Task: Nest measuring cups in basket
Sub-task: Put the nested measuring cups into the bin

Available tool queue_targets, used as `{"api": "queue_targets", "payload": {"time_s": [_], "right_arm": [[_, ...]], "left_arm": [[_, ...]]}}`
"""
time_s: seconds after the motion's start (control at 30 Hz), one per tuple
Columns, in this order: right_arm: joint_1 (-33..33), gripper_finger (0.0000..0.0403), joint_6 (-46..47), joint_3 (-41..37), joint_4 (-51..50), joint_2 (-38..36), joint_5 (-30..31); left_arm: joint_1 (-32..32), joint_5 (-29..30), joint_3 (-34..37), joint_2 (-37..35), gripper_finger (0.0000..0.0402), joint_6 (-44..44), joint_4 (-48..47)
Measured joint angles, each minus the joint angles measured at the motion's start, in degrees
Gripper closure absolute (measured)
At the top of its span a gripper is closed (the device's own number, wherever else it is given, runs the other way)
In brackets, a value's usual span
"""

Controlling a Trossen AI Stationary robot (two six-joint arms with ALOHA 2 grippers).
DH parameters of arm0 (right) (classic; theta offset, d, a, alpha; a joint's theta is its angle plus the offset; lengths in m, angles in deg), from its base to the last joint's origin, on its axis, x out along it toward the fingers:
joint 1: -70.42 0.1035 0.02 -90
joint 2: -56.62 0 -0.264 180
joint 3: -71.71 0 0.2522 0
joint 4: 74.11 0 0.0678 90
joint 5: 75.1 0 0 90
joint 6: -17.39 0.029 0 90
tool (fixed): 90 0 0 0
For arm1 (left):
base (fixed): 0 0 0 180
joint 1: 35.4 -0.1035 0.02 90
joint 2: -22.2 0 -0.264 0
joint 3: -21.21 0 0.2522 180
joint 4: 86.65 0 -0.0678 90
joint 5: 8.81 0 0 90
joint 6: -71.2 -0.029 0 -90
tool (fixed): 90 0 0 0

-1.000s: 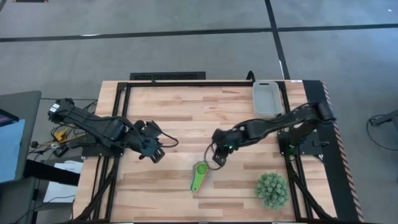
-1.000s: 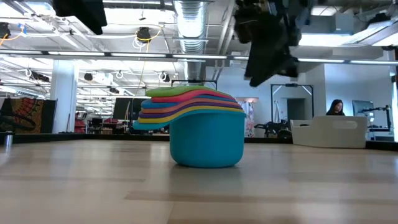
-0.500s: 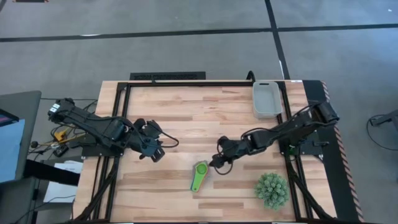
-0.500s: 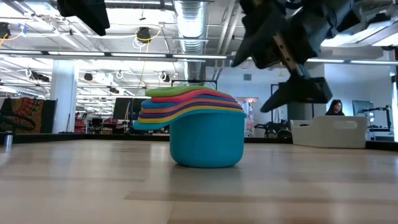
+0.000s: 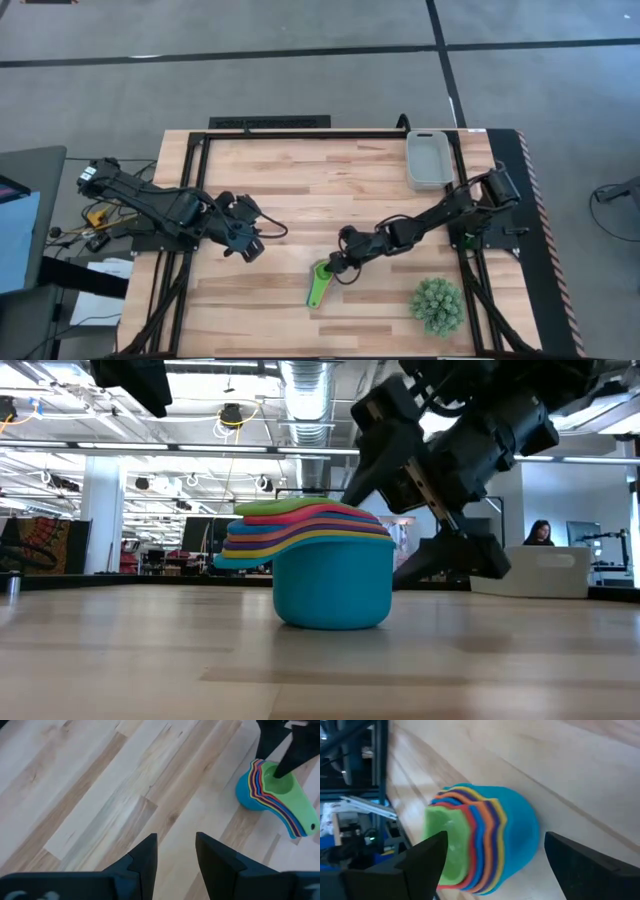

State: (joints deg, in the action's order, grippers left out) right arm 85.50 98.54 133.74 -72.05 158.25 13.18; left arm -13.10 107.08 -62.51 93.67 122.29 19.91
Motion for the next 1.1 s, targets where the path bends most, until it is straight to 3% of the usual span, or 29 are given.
{"api": "queue_targets", "payload": {"time_s": [0.53,0.83,1.1], "right_arm": [[0.4,0.0123,0.0,0.0,-1.7,0.9,-0.7],[0.5,0.0127,-0.2,2.8,-2.4,0.9,-2.4],[0.7,0.0127,0.0,5.5,-10.5,0.9,-1.4]], "left_arm": [[0.0,0.0,0.0,0.0,0.0281,-0.9,0.0],[0.0,0.2,0.0,0.0,0.0281,-0.9,0.0],[0.0,0.4,0.0,0.0,0.0281,-0.4,0.0]]}}
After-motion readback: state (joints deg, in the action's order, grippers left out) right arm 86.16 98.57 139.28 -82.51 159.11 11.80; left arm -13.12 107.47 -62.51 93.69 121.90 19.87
